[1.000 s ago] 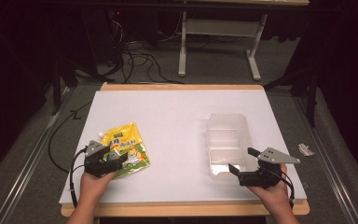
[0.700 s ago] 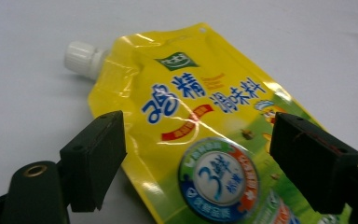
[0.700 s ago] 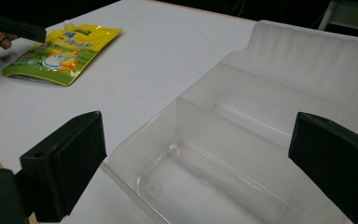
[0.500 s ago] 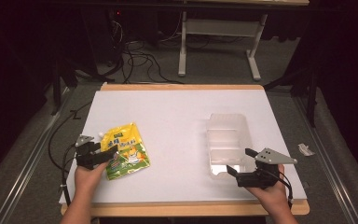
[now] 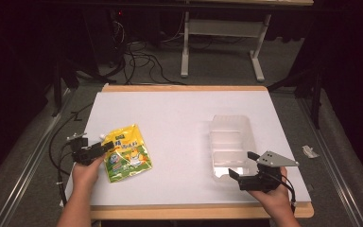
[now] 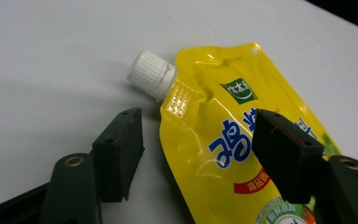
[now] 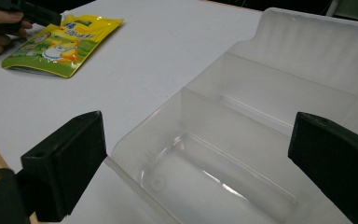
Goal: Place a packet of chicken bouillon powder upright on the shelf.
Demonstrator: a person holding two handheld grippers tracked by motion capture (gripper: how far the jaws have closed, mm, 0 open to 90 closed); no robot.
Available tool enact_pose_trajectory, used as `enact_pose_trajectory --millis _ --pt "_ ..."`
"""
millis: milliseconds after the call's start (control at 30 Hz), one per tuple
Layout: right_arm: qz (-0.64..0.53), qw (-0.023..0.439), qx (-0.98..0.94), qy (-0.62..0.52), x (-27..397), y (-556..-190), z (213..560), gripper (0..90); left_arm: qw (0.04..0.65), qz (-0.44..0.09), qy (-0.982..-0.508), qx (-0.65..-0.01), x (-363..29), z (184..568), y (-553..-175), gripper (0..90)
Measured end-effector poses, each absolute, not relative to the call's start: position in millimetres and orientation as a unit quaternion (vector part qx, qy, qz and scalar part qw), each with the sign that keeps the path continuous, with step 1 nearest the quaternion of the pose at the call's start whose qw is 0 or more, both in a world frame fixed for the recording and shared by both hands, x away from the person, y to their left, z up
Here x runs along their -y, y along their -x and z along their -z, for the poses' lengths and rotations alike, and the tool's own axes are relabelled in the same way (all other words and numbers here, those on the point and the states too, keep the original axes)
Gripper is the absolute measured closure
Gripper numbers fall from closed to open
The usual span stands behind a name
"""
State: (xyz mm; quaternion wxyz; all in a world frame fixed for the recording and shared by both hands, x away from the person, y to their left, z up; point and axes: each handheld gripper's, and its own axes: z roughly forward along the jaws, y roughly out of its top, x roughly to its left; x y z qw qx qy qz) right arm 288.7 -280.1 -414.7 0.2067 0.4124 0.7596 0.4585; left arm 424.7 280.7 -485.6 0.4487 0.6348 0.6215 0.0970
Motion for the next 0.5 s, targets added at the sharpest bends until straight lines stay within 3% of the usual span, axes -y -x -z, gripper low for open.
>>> enact_pose_trajectory --millis 133,500 --pt "-0.455 0.206 -0.761 -0.414 279.1 -287.9 414.8 4.4 0.47 -0.061 -0.619 -0.627 -288.9 488.4 -424.5 42.8" --pt "-0.455 0.206 -0.762 -0.412 279.8 -288.3 415.2 4.8 0.455 -0.058 -0.639 -0.617 -282.8 489.1 -424.1 67.8"
